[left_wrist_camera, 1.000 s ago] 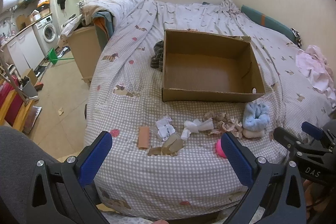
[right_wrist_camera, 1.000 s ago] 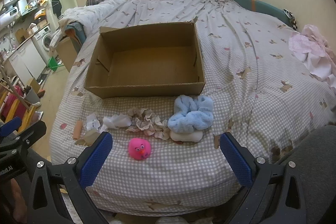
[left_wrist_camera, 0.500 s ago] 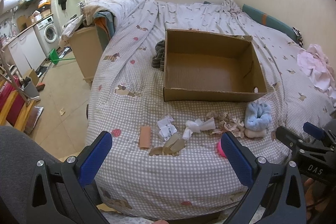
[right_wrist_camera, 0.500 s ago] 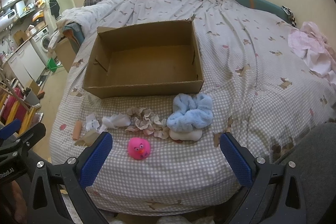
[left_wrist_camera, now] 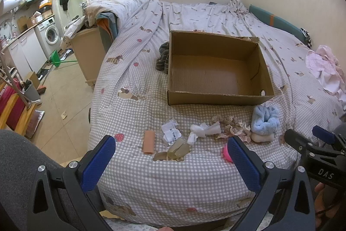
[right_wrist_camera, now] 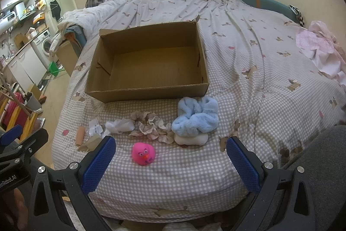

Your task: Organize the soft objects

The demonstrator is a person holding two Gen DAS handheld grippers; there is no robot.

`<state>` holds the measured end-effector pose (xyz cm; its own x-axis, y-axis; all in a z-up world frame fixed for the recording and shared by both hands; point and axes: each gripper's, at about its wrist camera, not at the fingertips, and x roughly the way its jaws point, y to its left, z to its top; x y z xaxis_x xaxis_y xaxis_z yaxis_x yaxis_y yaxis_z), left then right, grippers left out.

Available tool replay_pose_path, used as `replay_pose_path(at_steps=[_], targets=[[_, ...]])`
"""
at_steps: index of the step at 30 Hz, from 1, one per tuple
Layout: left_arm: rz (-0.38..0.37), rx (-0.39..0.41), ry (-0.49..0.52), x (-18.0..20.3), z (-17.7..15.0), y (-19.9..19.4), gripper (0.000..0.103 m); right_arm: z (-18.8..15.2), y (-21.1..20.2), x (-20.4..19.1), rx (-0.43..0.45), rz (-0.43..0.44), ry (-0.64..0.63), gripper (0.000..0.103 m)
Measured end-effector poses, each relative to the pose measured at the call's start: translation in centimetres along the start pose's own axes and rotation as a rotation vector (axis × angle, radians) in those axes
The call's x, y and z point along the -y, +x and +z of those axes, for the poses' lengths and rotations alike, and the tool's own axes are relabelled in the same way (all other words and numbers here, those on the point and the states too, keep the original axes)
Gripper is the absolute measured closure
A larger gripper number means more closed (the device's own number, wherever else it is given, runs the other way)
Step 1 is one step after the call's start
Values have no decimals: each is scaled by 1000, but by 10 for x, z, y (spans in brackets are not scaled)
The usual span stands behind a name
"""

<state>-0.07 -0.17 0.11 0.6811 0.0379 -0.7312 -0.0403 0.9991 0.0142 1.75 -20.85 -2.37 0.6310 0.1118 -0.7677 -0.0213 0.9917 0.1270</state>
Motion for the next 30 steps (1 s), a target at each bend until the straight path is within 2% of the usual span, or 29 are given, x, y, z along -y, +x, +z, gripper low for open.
replay_pose_path(at_steps=[30], targets=[[-1, -5, 3, 3, 1, 0, 0, 0, -1, 0, 1, -4, -1, 0]])
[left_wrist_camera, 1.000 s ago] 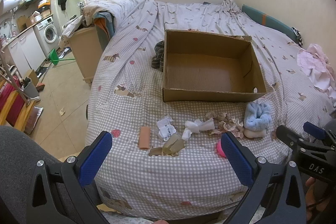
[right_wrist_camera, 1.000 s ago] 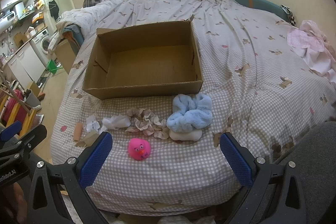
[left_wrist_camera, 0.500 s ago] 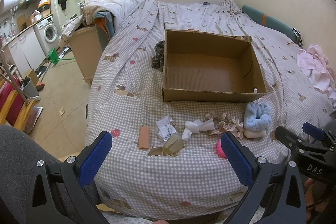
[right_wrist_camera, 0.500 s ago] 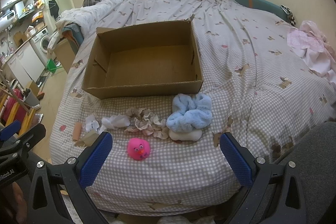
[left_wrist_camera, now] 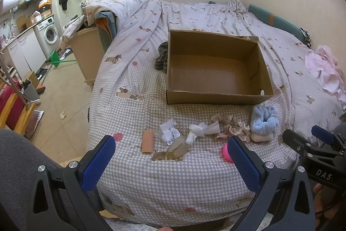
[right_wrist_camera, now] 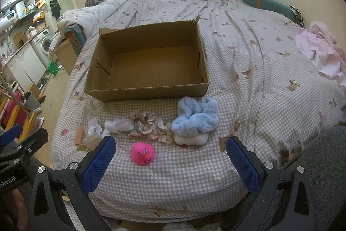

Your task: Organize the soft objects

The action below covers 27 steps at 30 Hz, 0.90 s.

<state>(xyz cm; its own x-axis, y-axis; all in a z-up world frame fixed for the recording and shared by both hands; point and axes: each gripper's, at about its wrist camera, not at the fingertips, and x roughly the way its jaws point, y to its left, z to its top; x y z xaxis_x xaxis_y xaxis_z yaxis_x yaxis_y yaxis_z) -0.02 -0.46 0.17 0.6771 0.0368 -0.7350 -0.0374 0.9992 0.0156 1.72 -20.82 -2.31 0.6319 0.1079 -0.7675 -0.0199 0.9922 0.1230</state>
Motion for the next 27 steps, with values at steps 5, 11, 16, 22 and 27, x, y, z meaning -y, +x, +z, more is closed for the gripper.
replay_pose_path(at_steps=[5, 11, 16, 22, 27], targets=[[-1, -1, 0, 0, 0, 0, 0, 0, 0, 0, -2, 0, 1, 0], [-8, -4, -4, 0, 0, 0, 0, 0, 0, -1, -1, 1, -6, 0], [16, -23, -2, 2, 0, 5, 0, -1, 7, -6, -23, 5, -19, 0], [43, -77, -6, -4, 3, 18, 0, 7, 18, -2, -124, 96, 16, 0], [41, -145, -40, -14, 18, 33, 0, 16, 31, 4, -219, 181, 74, 0]])
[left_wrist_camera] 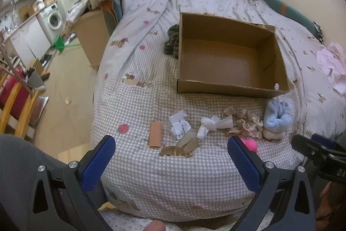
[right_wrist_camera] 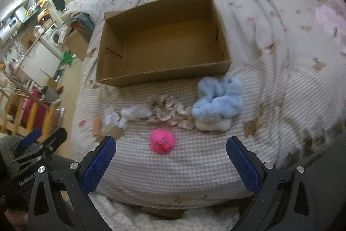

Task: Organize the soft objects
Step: 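Grasp the pink rubber duck with the right tool while the left tool grasps the tan tube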

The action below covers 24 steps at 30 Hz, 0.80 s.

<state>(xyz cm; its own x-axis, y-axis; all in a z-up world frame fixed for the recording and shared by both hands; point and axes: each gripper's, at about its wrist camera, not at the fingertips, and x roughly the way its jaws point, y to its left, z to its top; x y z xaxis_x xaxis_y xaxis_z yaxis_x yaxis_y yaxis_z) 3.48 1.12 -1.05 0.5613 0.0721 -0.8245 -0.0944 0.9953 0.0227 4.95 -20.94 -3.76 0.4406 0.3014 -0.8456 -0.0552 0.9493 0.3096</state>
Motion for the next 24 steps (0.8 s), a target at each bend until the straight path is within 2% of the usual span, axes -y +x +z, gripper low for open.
replay_pose_path(at_steps=[5, 9, 11, 13, 20, 21, 22, 24], targets=[[-3, -67, -31, -10, 23, 16, 0, 14, 27, 4, -147, 109, 33, 0], [-5, -144, -69, -22, 40, 36, 0, 21, 50, 2, -204, 118, 44, 0], [8, -181, -84, -30, 47, 47, 0, 22, 65, -2, -248, 130, 40, 5], [24, -235, -111, -41, 51, 64, 0, 21, 79, -8, -283, 128, 28, 13], [27, -411, -198, -70, 42, 116, 3, 12, 118, -31, -335, 48, -92, 22], [22, -434, -209, -74, 39, 123, 4, 9, 123, -35, -341, 40, -108, 25], [6, -463, -224, -77, 35, 134, 11, 6, 128, -37, -350, 41, -117, 29], [-6, -519, -241, -78, 30, 153, 26, 4, 133, -40, -354, 58, -116, 29]])
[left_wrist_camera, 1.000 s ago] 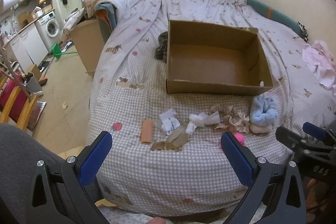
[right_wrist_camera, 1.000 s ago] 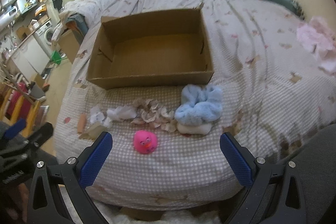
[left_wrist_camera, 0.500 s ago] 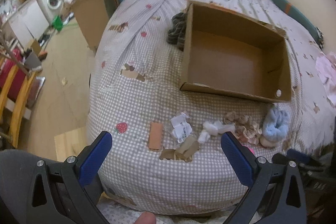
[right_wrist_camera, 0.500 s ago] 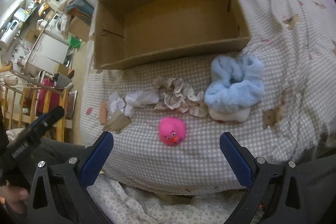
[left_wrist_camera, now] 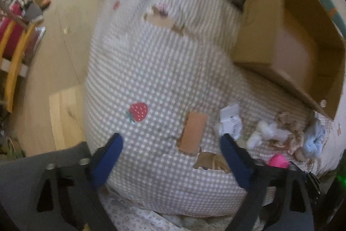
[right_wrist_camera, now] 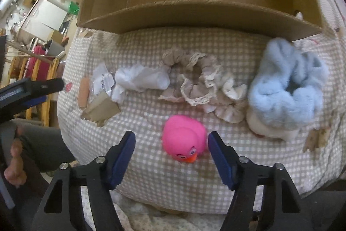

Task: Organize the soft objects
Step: 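Grasp the pink rubber duck with the right tool while the left tool grasps the tan tube, then carry the pink duck into the box and open the right tool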

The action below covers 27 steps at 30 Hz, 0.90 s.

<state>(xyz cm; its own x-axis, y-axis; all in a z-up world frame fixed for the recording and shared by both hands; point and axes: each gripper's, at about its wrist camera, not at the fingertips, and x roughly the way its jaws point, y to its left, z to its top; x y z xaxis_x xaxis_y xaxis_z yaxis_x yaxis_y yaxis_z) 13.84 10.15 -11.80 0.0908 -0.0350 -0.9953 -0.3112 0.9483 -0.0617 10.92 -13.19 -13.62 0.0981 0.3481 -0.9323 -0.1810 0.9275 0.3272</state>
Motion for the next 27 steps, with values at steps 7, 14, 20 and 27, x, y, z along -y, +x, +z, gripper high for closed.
replay_pose_path(at_steps=[7, 14, 20, 27], targets=[[13, -30, 103, 27, 9, 27, 49, 4, 11, 4, -4, -13, -6, 45], [34, -48, 98, 30, 11, 44, 94, 6, 12, 11, 3, 1, 10, 56], [24, -18, 48, 13, 18, 38, 96, 4, -5, 28, 55, 27, 48, 56], [-3, 74, 28, -3, 11, -1, 97, -4, -26, 37, 106, 57, 69, 56]])
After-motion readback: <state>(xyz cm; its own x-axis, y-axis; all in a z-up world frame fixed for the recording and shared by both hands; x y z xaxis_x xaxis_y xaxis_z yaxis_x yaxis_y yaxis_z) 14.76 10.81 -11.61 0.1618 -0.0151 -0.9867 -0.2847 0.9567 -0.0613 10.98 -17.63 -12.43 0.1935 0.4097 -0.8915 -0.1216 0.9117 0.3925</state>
